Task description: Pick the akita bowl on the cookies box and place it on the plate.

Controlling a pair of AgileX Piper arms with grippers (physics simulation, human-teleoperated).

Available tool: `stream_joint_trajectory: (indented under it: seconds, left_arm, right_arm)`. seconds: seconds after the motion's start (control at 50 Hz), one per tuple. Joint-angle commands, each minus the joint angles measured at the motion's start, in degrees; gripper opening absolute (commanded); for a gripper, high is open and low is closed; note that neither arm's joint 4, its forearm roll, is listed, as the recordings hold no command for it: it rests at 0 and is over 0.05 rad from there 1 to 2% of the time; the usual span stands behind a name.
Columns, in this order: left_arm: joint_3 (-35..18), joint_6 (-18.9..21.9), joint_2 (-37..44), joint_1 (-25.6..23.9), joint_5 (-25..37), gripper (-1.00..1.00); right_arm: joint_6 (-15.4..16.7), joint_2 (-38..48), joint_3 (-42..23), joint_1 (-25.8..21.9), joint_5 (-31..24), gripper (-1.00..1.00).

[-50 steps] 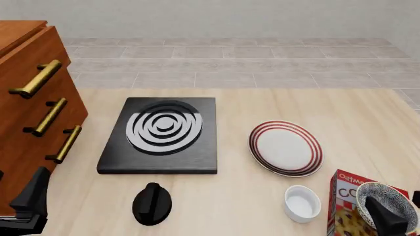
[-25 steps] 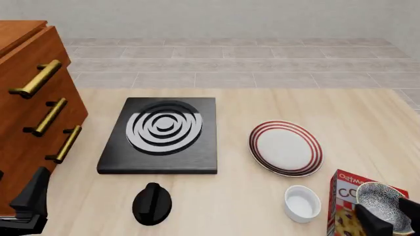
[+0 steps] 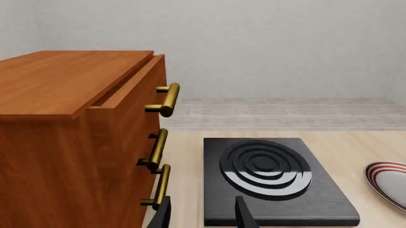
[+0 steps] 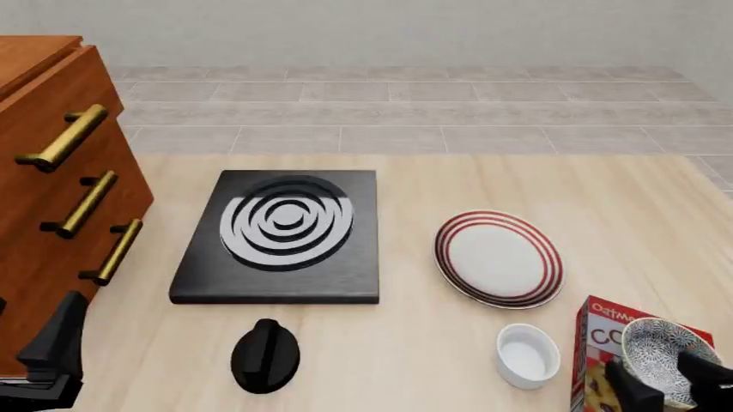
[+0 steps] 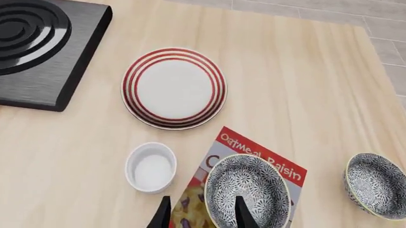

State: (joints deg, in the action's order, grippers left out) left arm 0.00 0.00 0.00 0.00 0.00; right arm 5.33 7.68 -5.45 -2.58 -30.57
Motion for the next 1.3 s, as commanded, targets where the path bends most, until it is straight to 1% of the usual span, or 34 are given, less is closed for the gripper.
stream_joint_trajectory:
  seconds: [0.02, 0.14, 0.16, 0.36, 0.54, 0.76, 1.06, 1.18, 1.3]
  left_arm:
    - [0.0, 0.0, 0.0, 0.0, 0.0, 1.0]
    - [0.0, 0.0, 0.0, 0.0, 0.0, 1.0]
    - [0.0, 0.0, 0.0, 0.0, 0.0, 1.0]
    - [0.0, 0.0, 0.0, 0.0, 0.0, 1.0]
    - [0.0, 0.0, 0.0, 0.0, 0.0, 1.0]
    - [0.0, 0.0, 0.0, 0.0, 0.0, 1.0]
    - [0.0, 0.0, 0.0, 0.0, 0.0, 1.0]
    - [0.0, 0.0, 0.0, 0.0, 0.0, 1.0]
    - [0.0, 0.0, 0.0, 0.0, 0.0, 1.0]
  right_arm:
    - [-0.94, 0.79, 1.96, 0.66, 2.32, 1.0]
    - [-1.19, 2.54, 3.4, 0.64, 4.96, 1.0]
    - [-1.65, 3.03, 3.47, 0.52, 5.44, 1.0]
    - [-1.44, 5.01, 4.79, 0.93, 8.5, 1.0]
    - [-1.68, 5.92, 5.37, 1.44, 9.7, 1.0]
    - [-2.04, 7.03, 5.44, 1.64, 9.83, 1.0]
    - [-2.39, 9.57, 5.43, 1.47, 11.92, 1.0]
    - [-2.4, 11.6, 5.44, 1.77, 13.87, 1.0]
    - [-2.56, 11.84, 5.44, 1.95, 13.9, 1.0]
